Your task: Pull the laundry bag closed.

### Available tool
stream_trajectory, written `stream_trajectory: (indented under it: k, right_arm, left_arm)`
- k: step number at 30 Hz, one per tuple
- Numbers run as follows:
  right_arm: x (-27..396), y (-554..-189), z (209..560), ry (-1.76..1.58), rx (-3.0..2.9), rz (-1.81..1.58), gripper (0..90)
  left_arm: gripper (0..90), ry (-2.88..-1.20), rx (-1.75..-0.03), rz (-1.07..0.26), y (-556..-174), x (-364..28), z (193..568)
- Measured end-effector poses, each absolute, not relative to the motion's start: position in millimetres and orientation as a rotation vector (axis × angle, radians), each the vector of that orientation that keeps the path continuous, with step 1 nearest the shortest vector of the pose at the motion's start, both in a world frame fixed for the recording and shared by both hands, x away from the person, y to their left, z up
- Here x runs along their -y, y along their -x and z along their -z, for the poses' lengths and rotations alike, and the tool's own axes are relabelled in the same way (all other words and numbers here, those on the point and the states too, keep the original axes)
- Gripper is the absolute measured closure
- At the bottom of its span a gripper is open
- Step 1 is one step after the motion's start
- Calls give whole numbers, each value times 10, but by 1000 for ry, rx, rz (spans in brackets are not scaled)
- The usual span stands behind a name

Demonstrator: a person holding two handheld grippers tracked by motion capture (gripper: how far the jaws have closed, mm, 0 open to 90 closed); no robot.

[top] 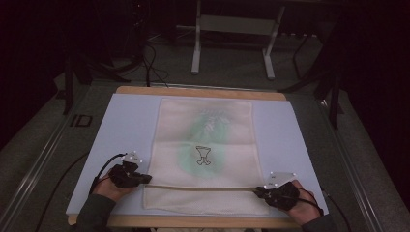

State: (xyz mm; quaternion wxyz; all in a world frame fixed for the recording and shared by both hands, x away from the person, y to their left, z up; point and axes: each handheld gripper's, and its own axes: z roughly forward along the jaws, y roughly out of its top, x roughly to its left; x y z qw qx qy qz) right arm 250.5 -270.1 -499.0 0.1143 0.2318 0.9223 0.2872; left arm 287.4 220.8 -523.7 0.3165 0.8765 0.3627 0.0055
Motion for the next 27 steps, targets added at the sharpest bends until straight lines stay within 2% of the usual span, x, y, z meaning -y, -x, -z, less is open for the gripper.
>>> stream_trajectory:
  k: [27]
  right_arm:
    - [2875, -2508, 4996, -712, -2685, -822, 823]
  left_arm:
    - [899, -2299, -956, -12, -2871, -2208, 5241]
